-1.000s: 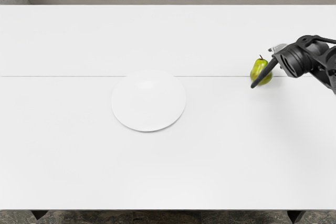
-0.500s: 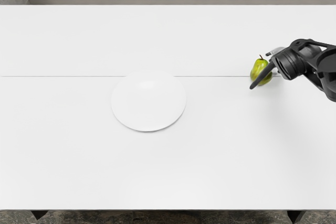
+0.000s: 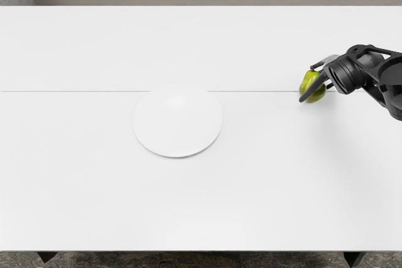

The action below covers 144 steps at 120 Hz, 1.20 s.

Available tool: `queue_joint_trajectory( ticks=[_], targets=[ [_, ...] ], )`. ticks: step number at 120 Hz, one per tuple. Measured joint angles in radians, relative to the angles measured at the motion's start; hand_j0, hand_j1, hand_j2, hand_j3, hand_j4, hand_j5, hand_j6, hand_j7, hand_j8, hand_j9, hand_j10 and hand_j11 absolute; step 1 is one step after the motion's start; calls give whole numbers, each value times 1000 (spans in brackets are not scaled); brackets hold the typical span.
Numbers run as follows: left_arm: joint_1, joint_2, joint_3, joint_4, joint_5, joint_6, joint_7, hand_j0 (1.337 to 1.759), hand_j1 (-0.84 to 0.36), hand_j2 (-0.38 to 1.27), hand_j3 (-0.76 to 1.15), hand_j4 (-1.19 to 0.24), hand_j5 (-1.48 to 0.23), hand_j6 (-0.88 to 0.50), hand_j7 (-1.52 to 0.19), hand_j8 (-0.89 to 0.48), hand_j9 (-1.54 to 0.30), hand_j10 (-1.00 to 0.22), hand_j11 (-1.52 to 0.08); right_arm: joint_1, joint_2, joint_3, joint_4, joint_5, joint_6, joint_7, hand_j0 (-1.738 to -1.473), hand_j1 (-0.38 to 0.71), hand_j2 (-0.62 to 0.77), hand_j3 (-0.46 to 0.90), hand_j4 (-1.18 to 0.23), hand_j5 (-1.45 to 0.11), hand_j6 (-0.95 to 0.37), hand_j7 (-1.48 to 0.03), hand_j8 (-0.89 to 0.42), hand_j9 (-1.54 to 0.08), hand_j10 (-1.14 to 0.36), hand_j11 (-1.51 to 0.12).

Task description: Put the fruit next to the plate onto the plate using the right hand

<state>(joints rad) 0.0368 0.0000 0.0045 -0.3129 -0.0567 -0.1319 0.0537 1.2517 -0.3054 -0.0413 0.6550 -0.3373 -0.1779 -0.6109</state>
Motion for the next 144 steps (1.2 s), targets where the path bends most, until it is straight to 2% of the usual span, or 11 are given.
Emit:
queue_joint_trajectory(
  ticks=[42, 84, 90, 93, 96, 102, 112, 123, 129, 144],
  targets=[
    [0, 0, 0, 0, 0, 0, 0, 1658, 349, 0, 0, 0, 0, 0, 0, 0, 0, 0, 0, 0, 0, 0, 0, 0, 0, 0, -1658, 27, -62, 0, -315, -408, -316, -408, -316, -408, -315, -408],
    [-1, 0, 0, 0, 0, 0, 0, 1658, 349, 0, 0, 0, 0, 0, 0, 0, 0, 0, 0, 3, -3, 1, 0, 0, 5, 0, -1658, 63, -67, 0, -345, -447, -345, -447, -345, -447, -345, -447],
    [0, 0, 0, 0, 0, 0, 0, 1658, 349, 0, 0, 0, 0, 0, 0, 0, 0, 0, 0, 2, -3, 1, 0, 1, 11, 0, -1658, 111, -76, 0, -385, -500, -386, -500, -386, -500, -385, -500],
    [0, 0, 0, 0, 0, 0, 0, 1658, 349, 0, 0, 0, 0, 0, 0, 0, 0, 0, 0, 3, -3, 2, -4, 3, 28, 0, -1658, 163, -45, 0, -441, -568, -441, -569, -384, -572, -439, -572],
    [0, 0, 0, 0, 0, 0, 0, 1658, 349, 0, 0, 0, 0, 0, 0, 0, 0, 0, 0, 3, -1, 4, -13, 2, 56, 0, -1656, 199, 9, -1, -501, -623, -476, -635, -347, -636, -430, -639],
    [0, 0, 0, 0, 0, 0, 0, 1658, 349, 0, 0, 0, 0, 0, 0, 0, 0, 0, 0, 2, -1, 20, -29, 7, 104, 0, -1655, 220, 163, 0, -585, -731, -504, -743, -315, -748, -442, -753],
    [0, 0, 0, 0, 0, 0, 0, 1658, 349, 0, 0, 0, 0, 0, 0, 0, 0, 0, 0, -2, -2, 46, -48, 15, 149, 0, -1655, 230, 386, 0, -674, -877, -563, -874, -356, -890, -491, -895],
    [0, 0, 0, 0, 0, 0, 0, 1658, 349, 0, 0, 0, 0, 0, 0, 0, 0, 0, 0, -3, -4, 68, -64, 22, 189, 0, -1653, 213, 390, 0, -729, -997, -535, -968, -321, -994, -465, -1003],
    [0, 0, 0, 0, 0, 0, 0, 1658, 349, 0, 0, 0, 0, 0, 0, 0, 0, 0, 0, -4, -9, 103, -69, 27, 237, 0, -1653, 240, 449, 1, -746, -1052, -511, -1005, -287, -1033, -439, -1043],
    [-1, 0, 0, 0, 0, 0, 0, 1658, 349, 0, 0, 0, 0, 0, 0, 0, 0, 0, 0, -7, -50, 238, -100, 112, 477, 0, -1653, 217, 417, 1, -780, -1142, -486, -1064, -254, -1101, -423, -1110]
  ],
)
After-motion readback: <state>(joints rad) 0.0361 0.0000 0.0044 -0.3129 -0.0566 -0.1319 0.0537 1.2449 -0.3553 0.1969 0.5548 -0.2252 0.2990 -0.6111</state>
